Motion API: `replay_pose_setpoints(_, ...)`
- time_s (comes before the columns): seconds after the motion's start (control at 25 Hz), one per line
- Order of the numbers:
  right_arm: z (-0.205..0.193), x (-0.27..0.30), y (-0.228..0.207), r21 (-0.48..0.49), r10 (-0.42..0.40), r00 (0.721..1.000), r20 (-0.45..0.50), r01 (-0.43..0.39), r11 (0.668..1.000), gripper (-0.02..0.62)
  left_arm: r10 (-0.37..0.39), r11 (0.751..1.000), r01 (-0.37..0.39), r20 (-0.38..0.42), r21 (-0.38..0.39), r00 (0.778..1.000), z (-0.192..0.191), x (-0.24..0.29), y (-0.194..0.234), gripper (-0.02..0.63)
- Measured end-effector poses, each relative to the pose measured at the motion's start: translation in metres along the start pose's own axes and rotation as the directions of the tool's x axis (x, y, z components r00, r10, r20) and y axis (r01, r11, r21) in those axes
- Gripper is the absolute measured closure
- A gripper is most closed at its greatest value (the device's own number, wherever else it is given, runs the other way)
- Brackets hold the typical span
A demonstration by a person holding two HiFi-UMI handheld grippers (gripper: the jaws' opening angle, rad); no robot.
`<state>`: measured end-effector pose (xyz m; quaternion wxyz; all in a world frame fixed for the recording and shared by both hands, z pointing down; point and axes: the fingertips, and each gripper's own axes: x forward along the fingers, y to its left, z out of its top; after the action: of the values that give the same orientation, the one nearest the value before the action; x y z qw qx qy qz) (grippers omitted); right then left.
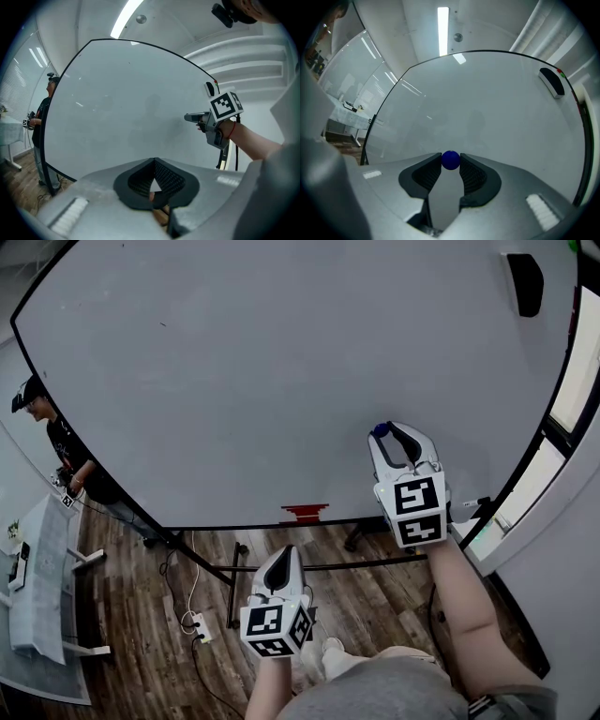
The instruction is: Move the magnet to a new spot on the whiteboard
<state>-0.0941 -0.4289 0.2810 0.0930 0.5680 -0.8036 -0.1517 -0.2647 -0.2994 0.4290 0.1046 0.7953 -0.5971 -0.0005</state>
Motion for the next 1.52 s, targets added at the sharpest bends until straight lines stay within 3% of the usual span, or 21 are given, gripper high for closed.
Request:
replay_pose_setpoints(0.64, -0.018, 0.036, -0.004, -0.018, -0.079, 0.995, -0.058, 0.079, 0.997, 0.469, -0.035, 0.999, 0.034, -0.013, -0.023, 0.999, -0.007, 0.027, 0.016, 0.603)
replay_pose_setpoints(1.0, -0.018, 0.039, -0.003, -0.076, -0.127, 0.991, -0.042, 0.123, 0.989, 0.469, -0.022, 0.999, 0.021, -0.004, -0.036, 1.0, -0.007, 0.03, 0.021, 0.603)
replay_pose_setpoints(1.52, -0.024, 0.027, 0.0, -0.046, -0.11, 0.993, -0.043, 0.108, 0.993, 0.442, -0.001, 0.999, 0.001, 0.01, -0.038, 1.0, -0.002, 0.018, 0.015, 0.603)
